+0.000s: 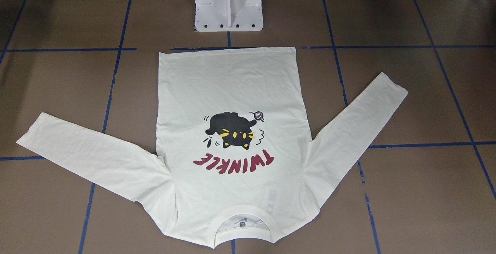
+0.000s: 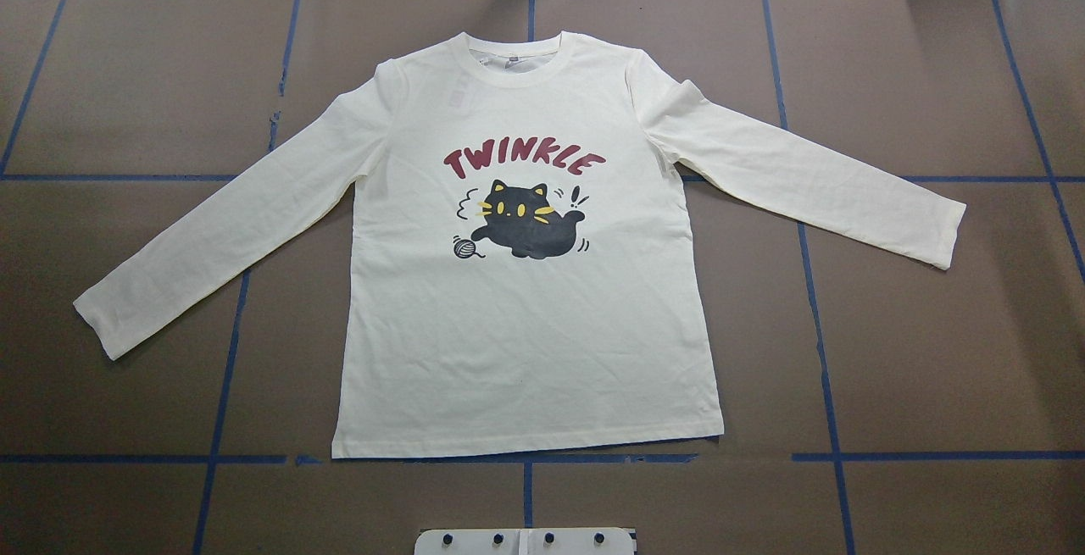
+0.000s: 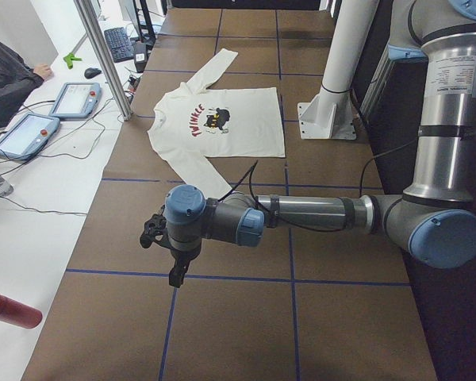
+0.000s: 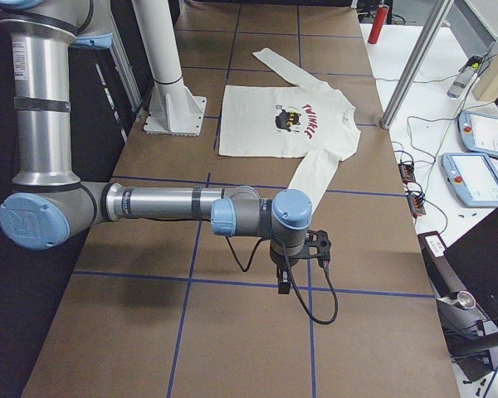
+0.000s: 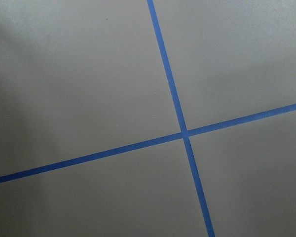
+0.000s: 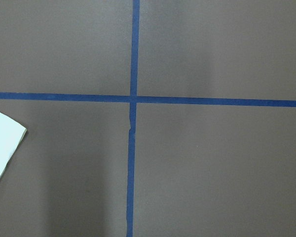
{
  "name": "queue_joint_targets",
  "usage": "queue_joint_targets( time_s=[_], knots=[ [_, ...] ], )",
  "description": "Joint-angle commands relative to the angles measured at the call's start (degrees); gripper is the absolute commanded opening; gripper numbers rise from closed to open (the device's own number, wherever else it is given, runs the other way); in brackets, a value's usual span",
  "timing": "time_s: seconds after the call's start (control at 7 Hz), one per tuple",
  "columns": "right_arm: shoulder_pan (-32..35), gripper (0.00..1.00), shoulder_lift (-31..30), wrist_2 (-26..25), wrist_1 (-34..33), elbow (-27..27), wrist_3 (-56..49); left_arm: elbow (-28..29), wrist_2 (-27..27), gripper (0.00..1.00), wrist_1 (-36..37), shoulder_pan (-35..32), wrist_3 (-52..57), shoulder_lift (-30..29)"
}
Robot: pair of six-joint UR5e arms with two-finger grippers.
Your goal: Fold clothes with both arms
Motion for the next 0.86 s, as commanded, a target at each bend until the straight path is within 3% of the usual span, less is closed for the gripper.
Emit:
queue_joint_targets(
  time_s=[0.0, 0.43, 0.71],
  knots=[
    [-0.12, 1.00, 0.00, 0.00, 0.09, 0.09, 0.00, -0.09, 0.00, 1.00, -1.49, 0.61, 0.09, -0.03],
    [-2.74, 1.00, 0.61, 0.26, 1.39, 6.39, 0.26, 0.09, 0.52, 1.00, -6.59, 0.79, -0.17, 0.23],
    [-4.17, 1.00, 0.79, -0.87, 15.48, 5.55, 0.61, 0.78, 0.43, 1.00, -15.60, 1.05, -0.35, -0.29]
  ],
)
